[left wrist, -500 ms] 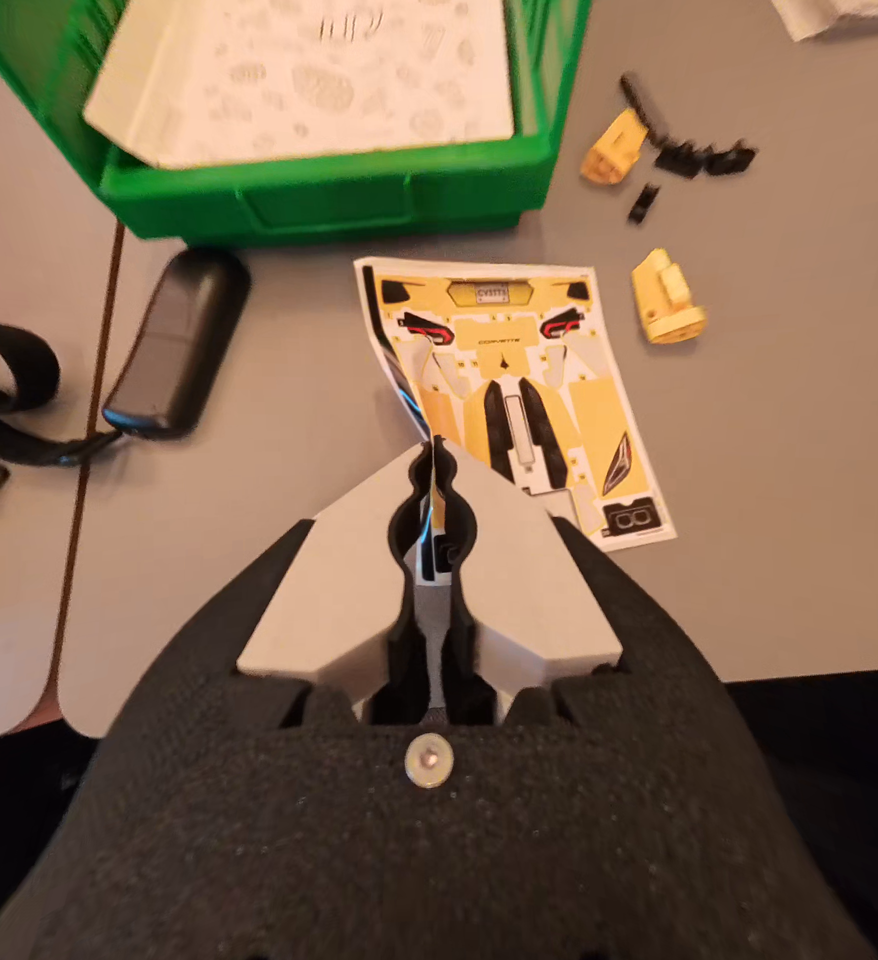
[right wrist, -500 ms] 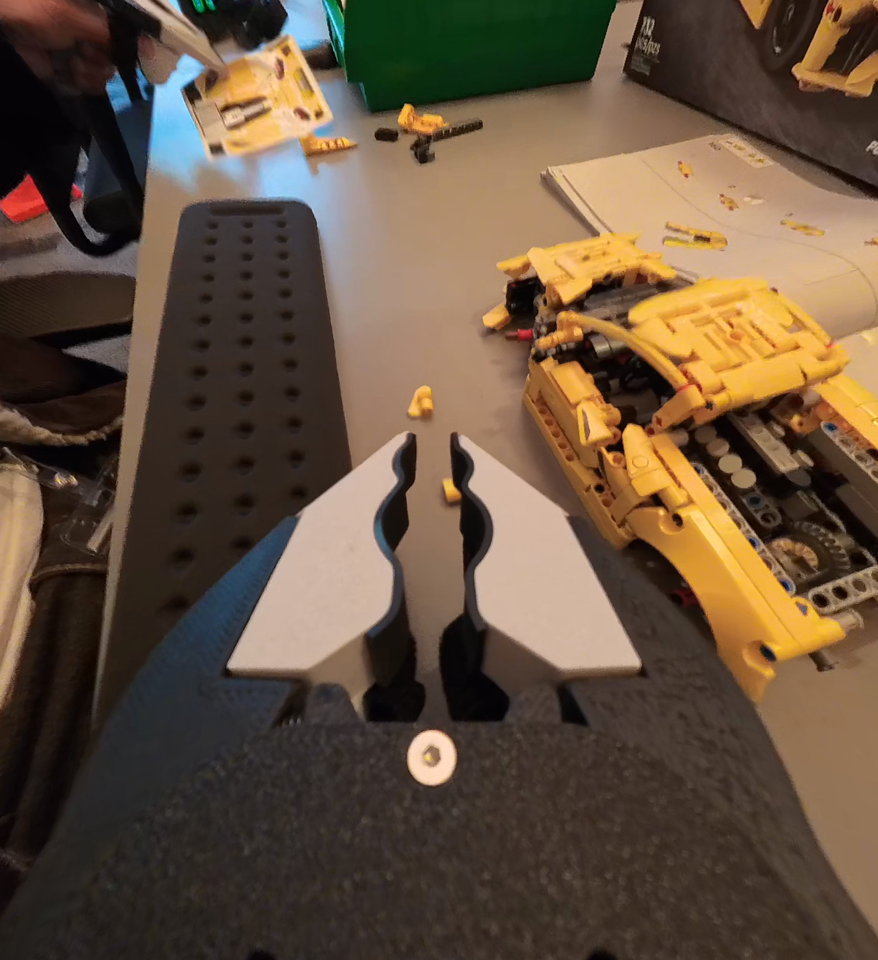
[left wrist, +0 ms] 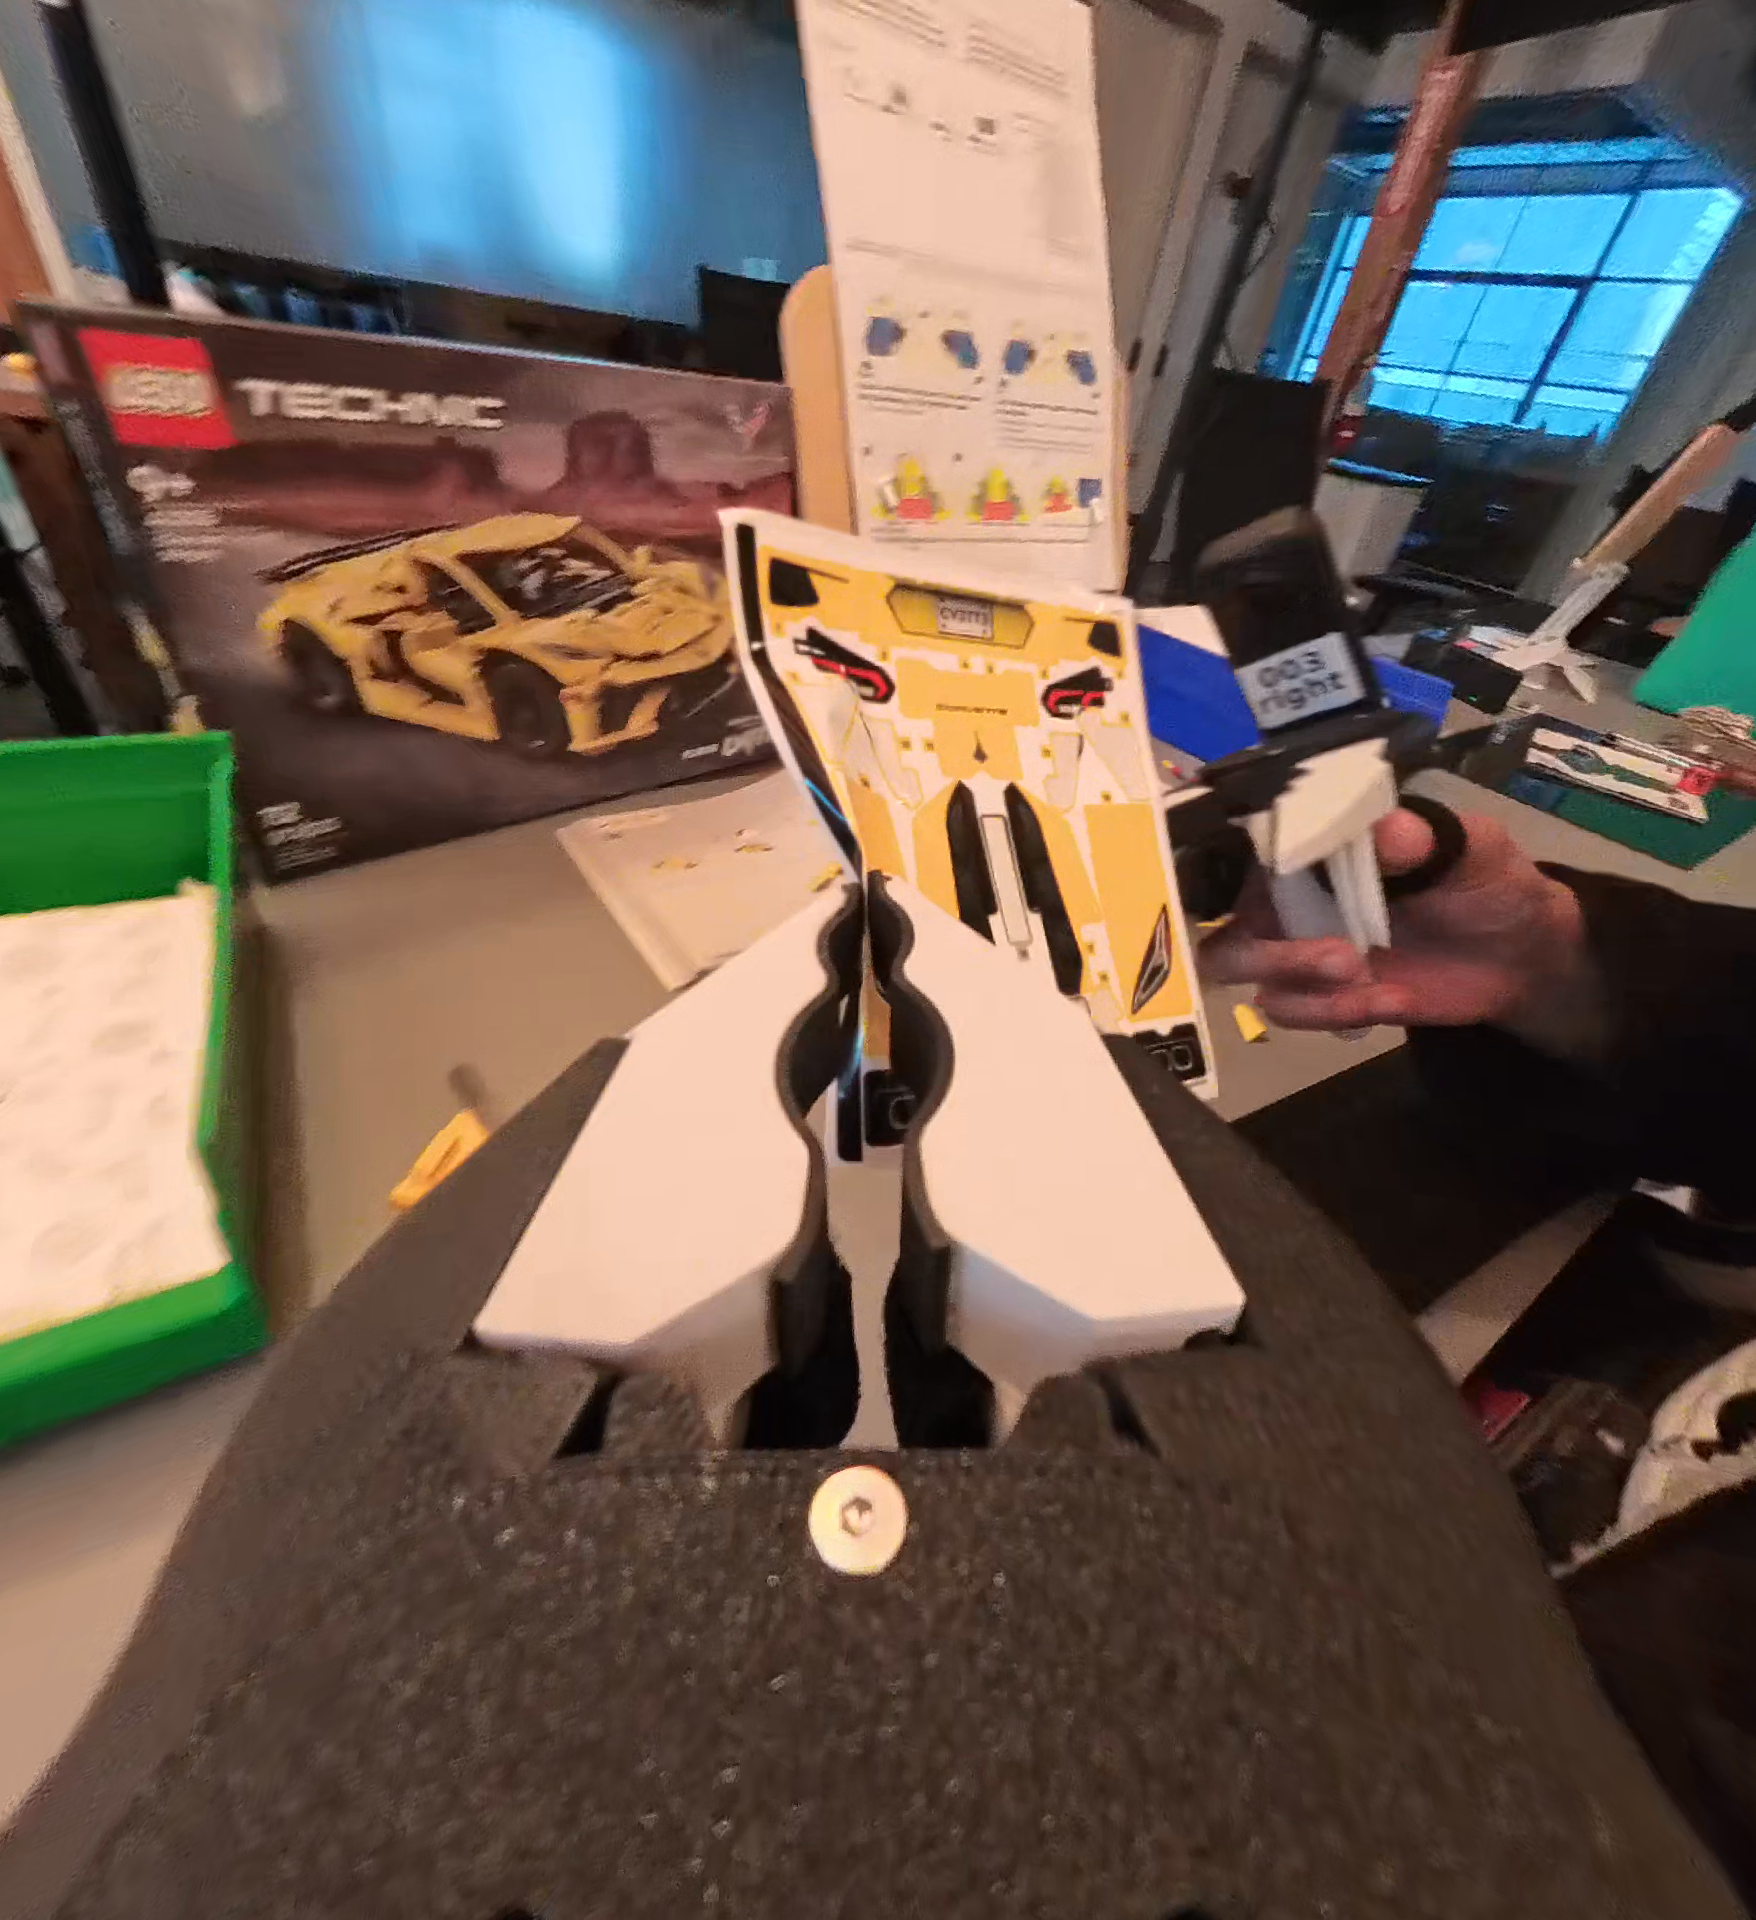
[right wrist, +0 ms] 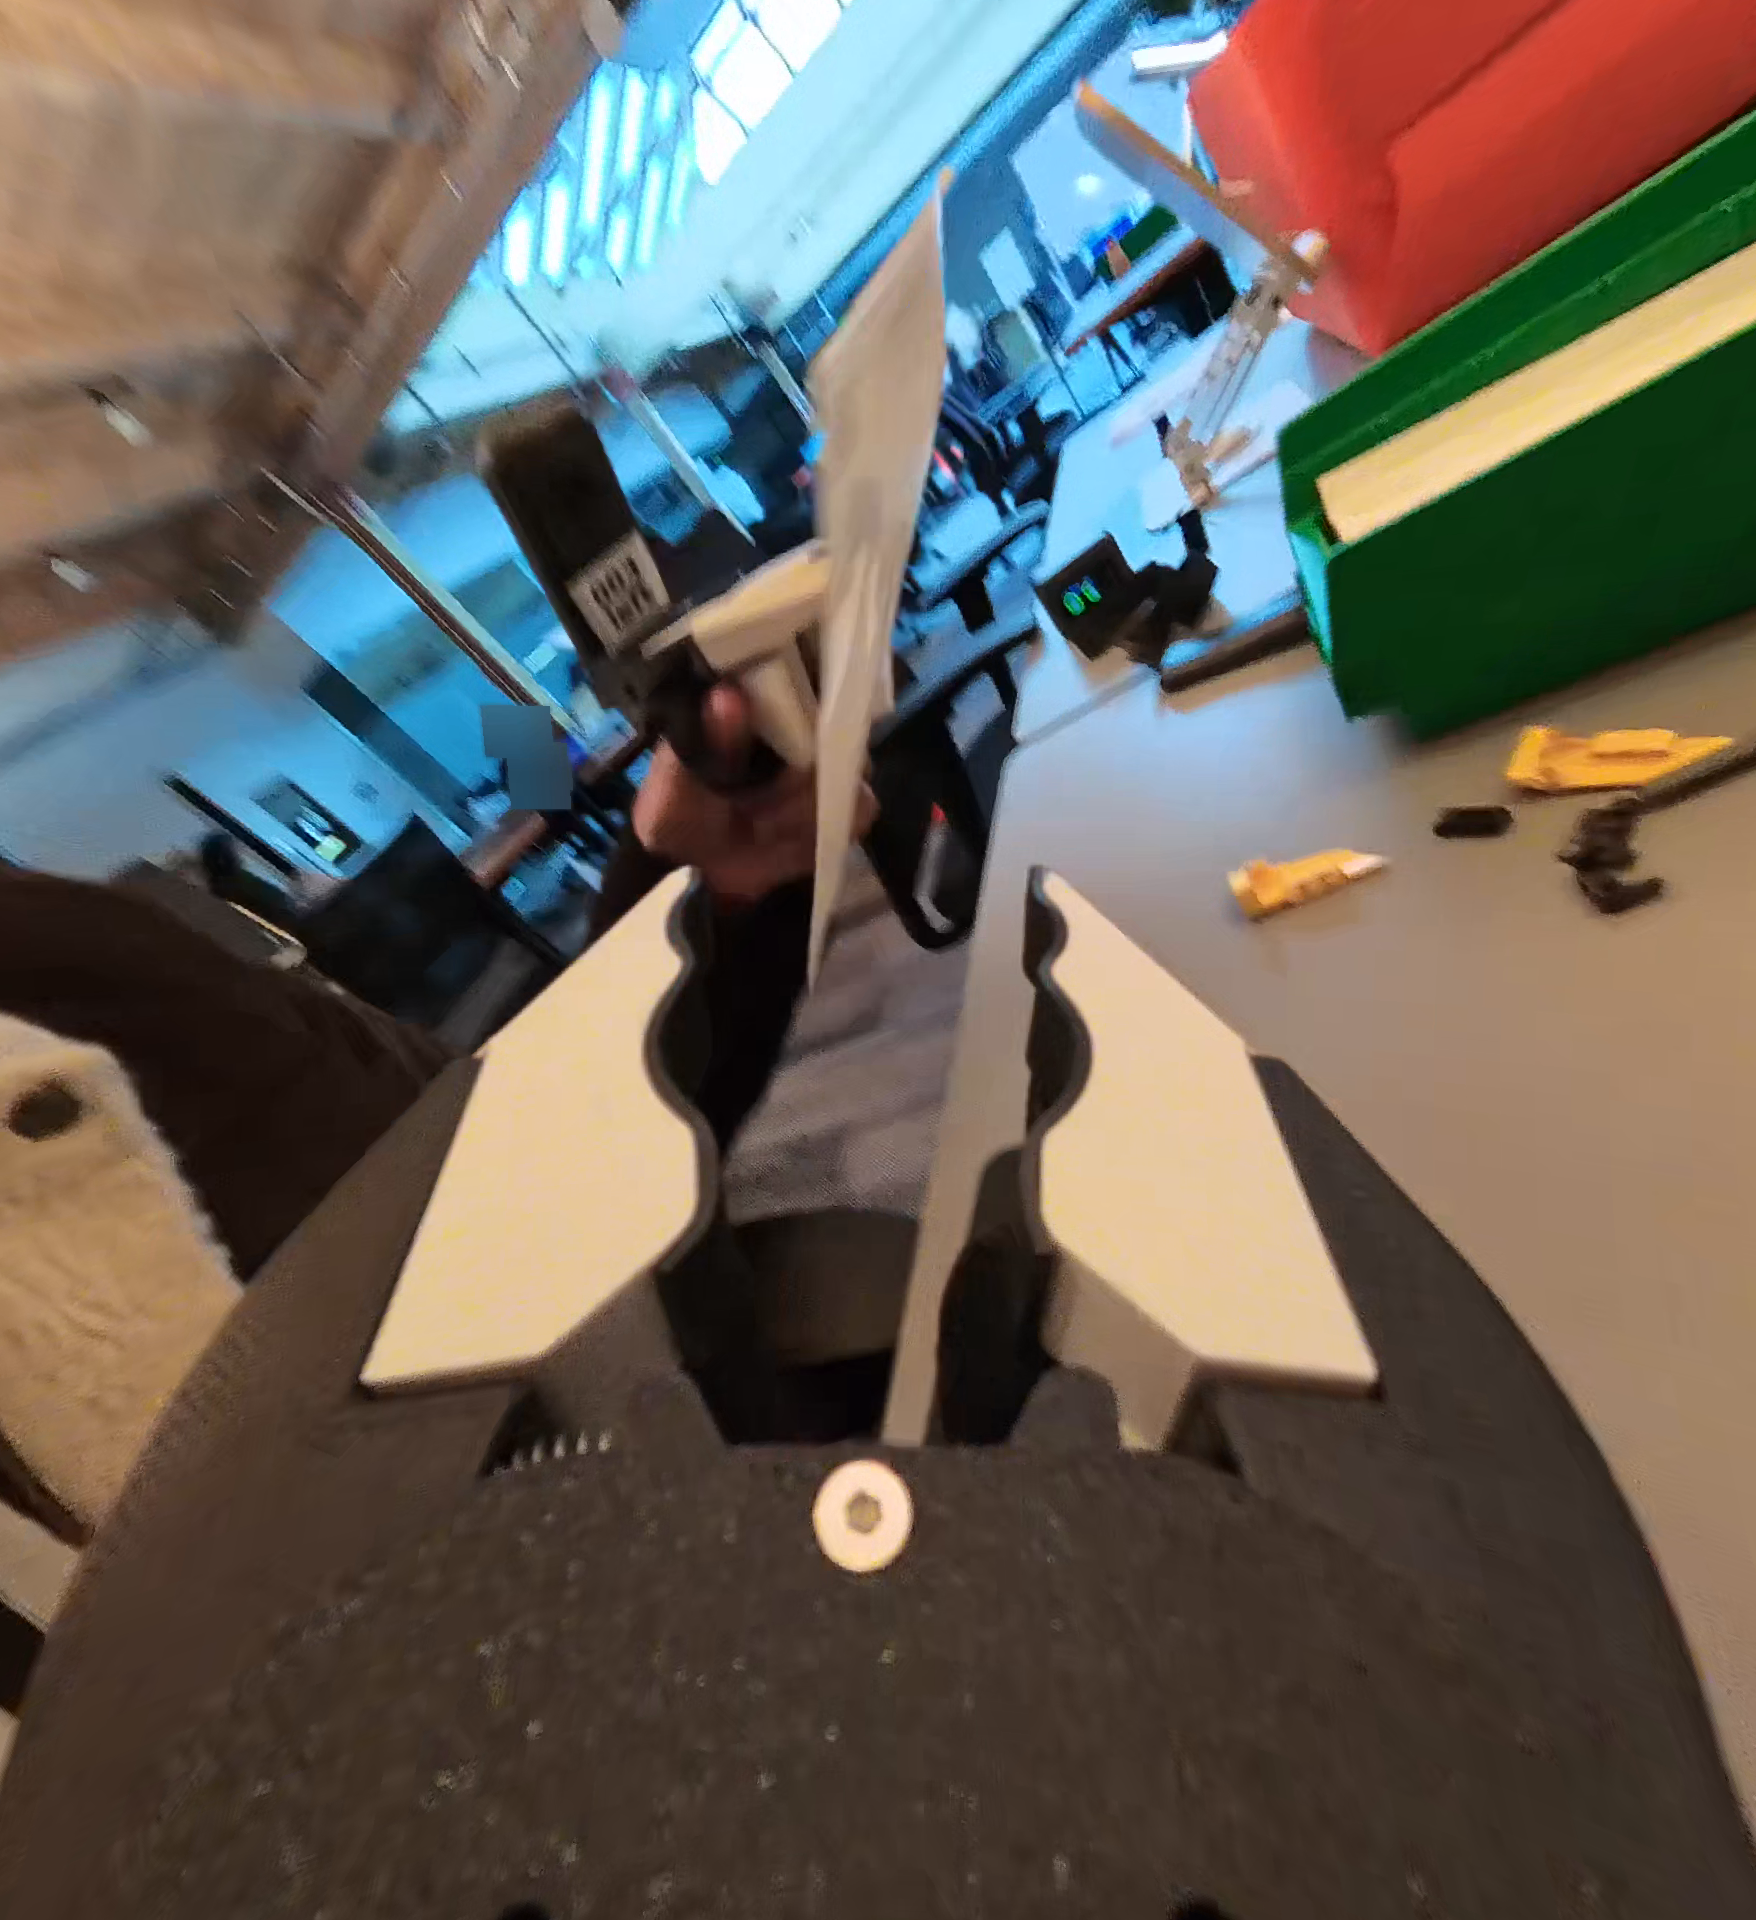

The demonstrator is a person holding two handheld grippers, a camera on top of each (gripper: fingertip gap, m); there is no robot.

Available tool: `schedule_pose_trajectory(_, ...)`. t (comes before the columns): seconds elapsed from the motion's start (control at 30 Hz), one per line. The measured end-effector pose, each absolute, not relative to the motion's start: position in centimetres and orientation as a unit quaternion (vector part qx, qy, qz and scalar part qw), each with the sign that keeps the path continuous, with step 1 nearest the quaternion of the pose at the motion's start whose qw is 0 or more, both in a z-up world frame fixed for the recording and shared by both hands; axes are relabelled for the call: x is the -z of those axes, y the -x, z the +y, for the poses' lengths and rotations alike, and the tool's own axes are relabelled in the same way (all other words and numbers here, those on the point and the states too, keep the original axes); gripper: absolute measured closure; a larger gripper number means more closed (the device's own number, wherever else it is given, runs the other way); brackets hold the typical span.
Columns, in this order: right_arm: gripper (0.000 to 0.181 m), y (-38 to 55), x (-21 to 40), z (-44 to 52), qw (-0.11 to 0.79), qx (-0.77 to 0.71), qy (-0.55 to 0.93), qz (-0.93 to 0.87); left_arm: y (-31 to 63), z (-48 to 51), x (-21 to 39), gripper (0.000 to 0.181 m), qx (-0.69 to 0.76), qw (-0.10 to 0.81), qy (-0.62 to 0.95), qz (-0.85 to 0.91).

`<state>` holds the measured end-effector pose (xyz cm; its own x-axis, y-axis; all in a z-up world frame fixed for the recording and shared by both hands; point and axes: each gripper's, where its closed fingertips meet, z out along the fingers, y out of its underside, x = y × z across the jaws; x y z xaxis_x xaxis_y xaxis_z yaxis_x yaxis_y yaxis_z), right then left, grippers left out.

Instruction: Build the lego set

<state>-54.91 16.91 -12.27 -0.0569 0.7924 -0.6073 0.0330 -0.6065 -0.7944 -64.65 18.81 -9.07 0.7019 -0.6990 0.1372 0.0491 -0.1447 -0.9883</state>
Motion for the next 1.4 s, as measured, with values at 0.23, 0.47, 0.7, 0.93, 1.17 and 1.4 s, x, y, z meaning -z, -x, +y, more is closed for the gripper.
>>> schedule_pose_trajectory(0.23, 0.181, 49.2, 10.7, 20.8, 0.363, -0.636, 0.622, -0.278, 57.5, 21.4, 10.1, 0.169, 0.296, 0.603, 0.695, 0.254)
schedule_pose_trajectory(0.47, 0.181, 42.2, 10.5, 21.3, 0.326, -0.654, 0.597, -0.331, 50.0, 23.4, 12.6, 0.124, 0.439, 0.521, 0.69, 0.246)
schedule_pose_trajectory(0.7, 0.181, 39.4, 12.0, 22.2, 0.318, -0.667, 0.605, -0.297, 44.6, 21.9, 12.2, 0.181, 0.608, 0.401, 0.633, 0.261)
schedule_pose_trajectory(0.93, 0.181, 38.2, 12.0, 23.0, 0.32, -0.676, 0.603, -0.277, 45.3, 22.1, 11.7, 0.181, 0.614, 0.412, 0.626, 0.247)
schedule_pose_trajectory(1.17, 0.181, 37.5, 12.0, 23.7, 0.323, -0.686, 0.599, -0.258, 47.2, 22.7, 11.3, 0.181, 0.611, 0.428, 0.626, 0.229)
schedule_pose_trajectory(1.4, 0.181, 38.7, 12.0, 22.1, 0.313, -0.683, 0.589, -0.297, 47.7, 23.5, 11.2, 0.155, 0.547, 0.485, 0.637, 0.245)
